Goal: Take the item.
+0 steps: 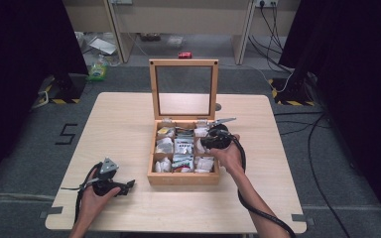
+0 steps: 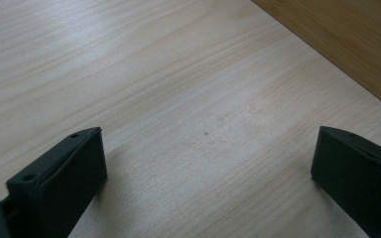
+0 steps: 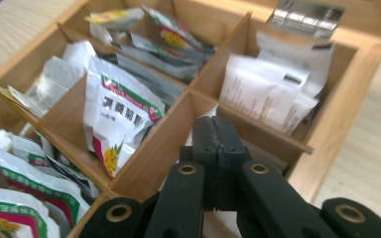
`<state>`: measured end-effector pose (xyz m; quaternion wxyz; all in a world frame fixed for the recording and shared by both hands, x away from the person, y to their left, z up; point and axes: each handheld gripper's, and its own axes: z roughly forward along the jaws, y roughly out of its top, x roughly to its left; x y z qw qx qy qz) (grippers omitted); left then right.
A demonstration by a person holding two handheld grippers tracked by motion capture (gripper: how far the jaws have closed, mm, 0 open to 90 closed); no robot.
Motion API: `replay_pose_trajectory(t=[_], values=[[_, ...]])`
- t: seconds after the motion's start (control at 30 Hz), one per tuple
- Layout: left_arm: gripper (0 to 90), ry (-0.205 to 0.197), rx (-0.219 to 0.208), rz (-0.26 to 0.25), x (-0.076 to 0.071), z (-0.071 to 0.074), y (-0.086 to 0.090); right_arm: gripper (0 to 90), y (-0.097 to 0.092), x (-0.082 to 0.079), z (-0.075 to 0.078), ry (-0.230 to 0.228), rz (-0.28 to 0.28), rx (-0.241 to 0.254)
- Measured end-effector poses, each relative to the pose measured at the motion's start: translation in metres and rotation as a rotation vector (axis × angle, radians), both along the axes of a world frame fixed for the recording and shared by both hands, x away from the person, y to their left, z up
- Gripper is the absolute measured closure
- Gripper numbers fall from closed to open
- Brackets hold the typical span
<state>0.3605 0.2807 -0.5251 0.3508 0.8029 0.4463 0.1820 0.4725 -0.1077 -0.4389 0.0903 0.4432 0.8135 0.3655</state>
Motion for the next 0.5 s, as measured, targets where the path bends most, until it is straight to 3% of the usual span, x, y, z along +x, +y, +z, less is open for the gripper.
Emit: replay_pose_trajectory(t=[0.3, 0.5], values=[[0.2, 0.000, 0.000, 0.000, 0.000, 0.000, 0.000, 90.0, -0.013, -0.004, 0.020, -0.055, -0.004, 0.009], [0.1, 0.000, 0.000, 0.000, 0.000, 0.000, 0.000, 90.0, -0.014, -0.005, 0.015, -0.050, 0.001, -0.038]])
